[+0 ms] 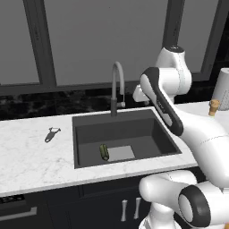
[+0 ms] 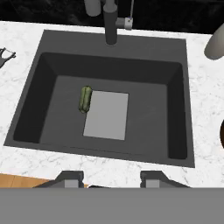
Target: Pick the cucumber from the sink and place it in the bowl. Then pick the bowl and place it in the microwave. Then close the microwave door and press the start button.
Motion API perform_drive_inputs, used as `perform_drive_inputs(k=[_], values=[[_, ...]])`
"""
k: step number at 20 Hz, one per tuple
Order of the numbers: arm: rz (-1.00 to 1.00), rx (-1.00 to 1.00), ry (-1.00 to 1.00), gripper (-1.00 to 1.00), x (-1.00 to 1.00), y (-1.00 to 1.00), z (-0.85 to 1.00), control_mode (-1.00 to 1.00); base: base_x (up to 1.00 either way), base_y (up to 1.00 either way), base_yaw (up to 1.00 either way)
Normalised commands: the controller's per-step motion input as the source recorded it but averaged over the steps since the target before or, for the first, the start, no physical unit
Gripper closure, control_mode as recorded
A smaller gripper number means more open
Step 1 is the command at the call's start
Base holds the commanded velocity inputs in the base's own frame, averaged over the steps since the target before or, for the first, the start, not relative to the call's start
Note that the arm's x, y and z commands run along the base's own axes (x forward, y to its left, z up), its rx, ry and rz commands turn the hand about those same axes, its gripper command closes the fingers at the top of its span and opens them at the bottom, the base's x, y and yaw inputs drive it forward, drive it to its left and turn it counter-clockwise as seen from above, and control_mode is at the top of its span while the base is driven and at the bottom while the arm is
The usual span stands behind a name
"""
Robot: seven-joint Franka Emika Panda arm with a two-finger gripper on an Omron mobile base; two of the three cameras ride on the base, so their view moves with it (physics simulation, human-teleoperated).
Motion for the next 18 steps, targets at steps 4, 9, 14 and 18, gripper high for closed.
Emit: perform_drive_inputs(k=[4,9,14,18], values=[[0.00,0.00,-0.01,-1.00,-0.23,0.04,-0.02,-1.00,0.00,0.00,0.00],[0.00,0.00,0.01,-1.00,-0.55,0.28,-0.31,-1.00,0.00,0.00,0.00],[0.04,0.00,0.01,-1.00,-0.44,0.43,-0.40,-1.00,0.00,0.00,0.00],[0.01,0.00,0.00,-1.00,-0.07,0.63,-0.54,-1.00,0.00,0.00,0.00]])
